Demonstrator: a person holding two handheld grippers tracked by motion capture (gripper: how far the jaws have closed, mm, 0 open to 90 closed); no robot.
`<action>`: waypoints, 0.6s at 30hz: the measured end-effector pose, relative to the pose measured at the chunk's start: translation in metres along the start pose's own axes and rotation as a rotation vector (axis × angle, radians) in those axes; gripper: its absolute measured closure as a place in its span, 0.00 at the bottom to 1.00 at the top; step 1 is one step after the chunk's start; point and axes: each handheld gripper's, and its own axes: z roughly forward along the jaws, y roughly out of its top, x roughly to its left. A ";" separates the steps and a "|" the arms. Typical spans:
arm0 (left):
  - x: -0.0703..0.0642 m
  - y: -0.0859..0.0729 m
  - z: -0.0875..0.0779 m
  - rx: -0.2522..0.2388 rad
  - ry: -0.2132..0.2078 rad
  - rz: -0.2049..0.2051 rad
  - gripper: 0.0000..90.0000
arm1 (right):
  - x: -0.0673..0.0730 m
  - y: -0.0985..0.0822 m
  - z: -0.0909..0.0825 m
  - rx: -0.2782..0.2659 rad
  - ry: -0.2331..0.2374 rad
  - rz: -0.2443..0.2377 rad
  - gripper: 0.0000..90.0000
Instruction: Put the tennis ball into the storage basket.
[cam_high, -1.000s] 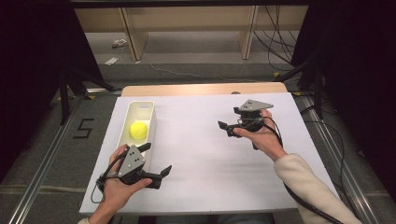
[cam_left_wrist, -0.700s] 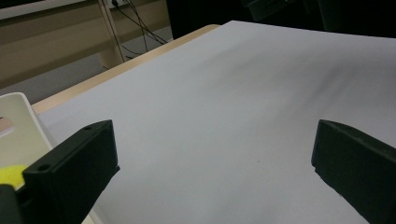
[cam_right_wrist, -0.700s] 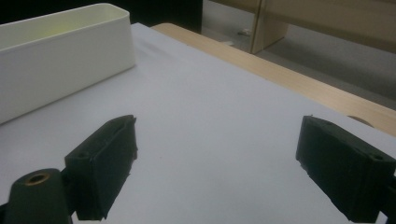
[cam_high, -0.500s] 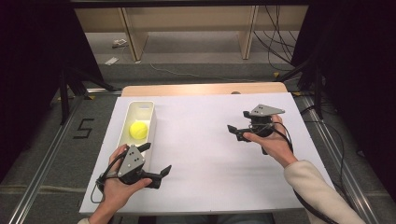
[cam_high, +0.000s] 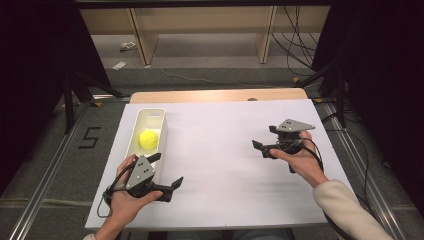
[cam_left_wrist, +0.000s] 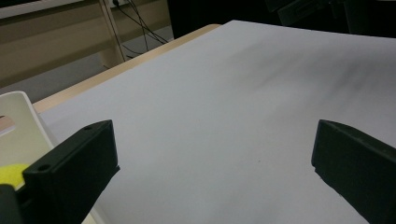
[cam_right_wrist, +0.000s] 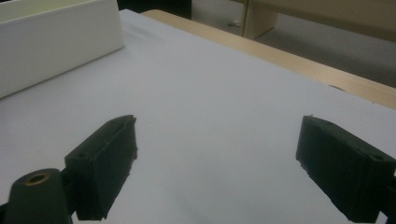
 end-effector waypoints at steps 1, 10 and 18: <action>0.000 0.000 0.000 0.000 0.000 0.000 0.00 | 0.000 0.000 0.000 0.000 0.000 0.000 0.15; 0.000 0.000 0.000 0.000 0.001 0.000 0.00 | -0.002 -0.010 -0.015 0.005 -0.008 -0.001 0.15; 0.000 0.000 0.000 0.001 0.003 0.000 0.00 | 0.000 -0.018 -0.023 0.014 -0.007 -0.004 0.15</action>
